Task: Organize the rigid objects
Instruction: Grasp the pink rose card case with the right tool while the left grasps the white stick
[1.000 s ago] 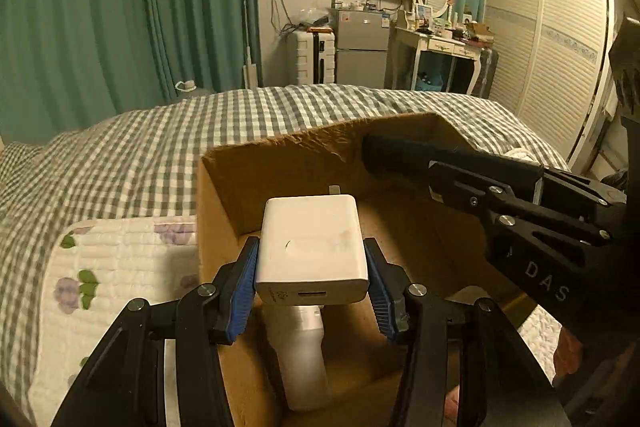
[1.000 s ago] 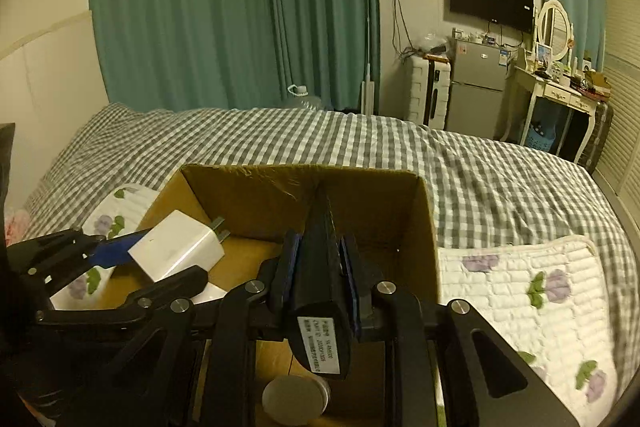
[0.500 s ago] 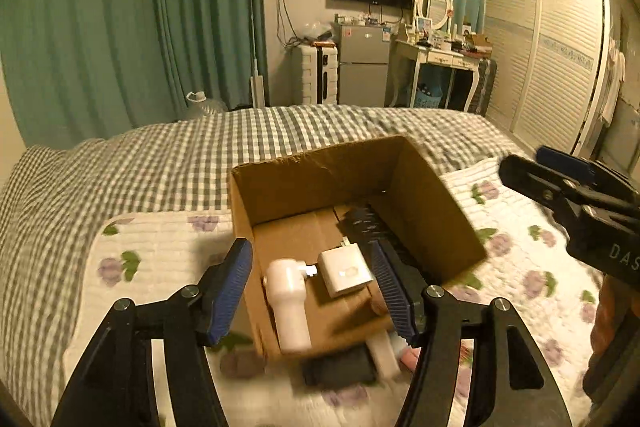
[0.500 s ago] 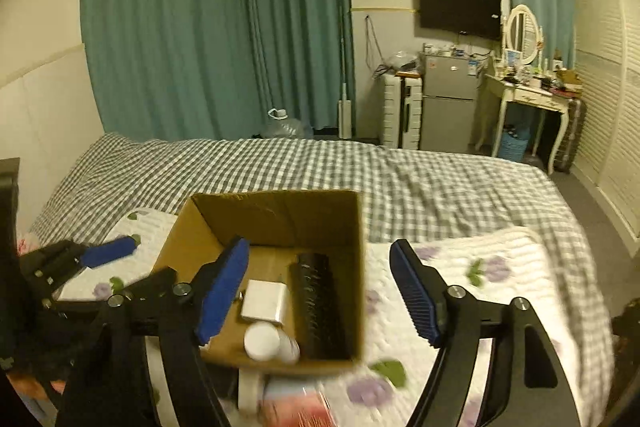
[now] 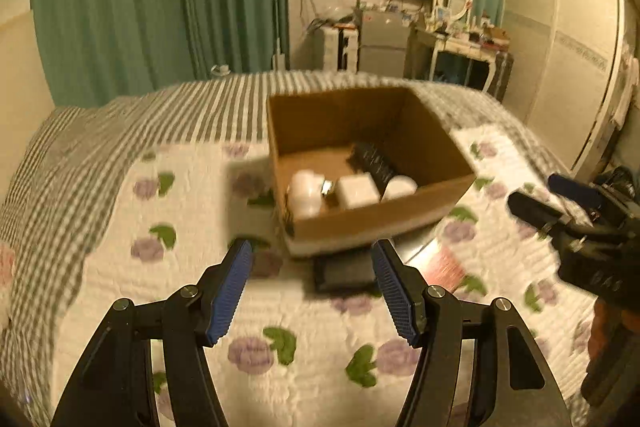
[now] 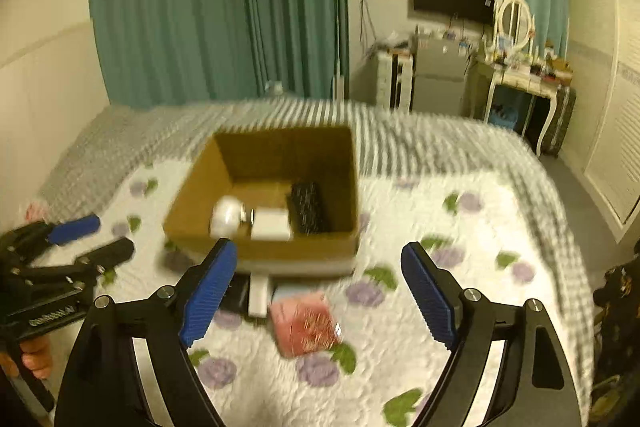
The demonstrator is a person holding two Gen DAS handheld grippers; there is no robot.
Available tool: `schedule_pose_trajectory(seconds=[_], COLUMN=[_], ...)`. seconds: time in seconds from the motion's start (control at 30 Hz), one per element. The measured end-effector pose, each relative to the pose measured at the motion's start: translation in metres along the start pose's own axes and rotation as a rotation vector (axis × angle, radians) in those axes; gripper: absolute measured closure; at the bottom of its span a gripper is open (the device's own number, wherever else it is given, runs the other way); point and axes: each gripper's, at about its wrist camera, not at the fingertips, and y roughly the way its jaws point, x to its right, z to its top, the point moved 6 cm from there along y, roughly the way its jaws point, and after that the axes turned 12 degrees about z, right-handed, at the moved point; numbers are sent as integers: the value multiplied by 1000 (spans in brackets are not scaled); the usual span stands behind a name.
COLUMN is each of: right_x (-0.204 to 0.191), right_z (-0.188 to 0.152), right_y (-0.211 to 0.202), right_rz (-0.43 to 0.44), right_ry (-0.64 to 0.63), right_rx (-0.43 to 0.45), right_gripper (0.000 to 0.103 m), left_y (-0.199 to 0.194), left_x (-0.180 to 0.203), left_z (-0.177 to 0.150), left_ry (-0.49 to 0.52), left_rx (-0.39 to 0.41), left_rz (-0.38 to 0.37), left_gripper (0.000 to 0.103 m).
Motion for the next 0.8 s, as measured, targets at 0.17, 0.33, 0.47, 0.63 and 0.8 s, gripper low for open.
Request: schedule_pose_trajectory(seconds=[0.17, 0.33, 0.47, 0.63, 0.8], right_x=[9, 18, 25, 29, 29], right_z=[-51, -75, -78, -86, -78], right_y=[58, 94, 113, 129, 114], right_rz=[6, 31, 42, 59, 69], right_ry=[-8, 13, 17, 19, 17], right_rx=[-160, -246, -287, -318, -275], right_gripper=[19, 19, 19, 19, 31], left_y=[42, 71, 90, 91, 79], left_x=[7, 11, 14, 23, 37], left_z=[-32, -50, -60, -64, -61], left_ry=[26, 23, -1, 35, 26], left_rx=[-66, -114, -161, -166, -166], left_rz=[22, 17, 10, 24, -20], left_gripper=[37, 37, 37, 37, 37])
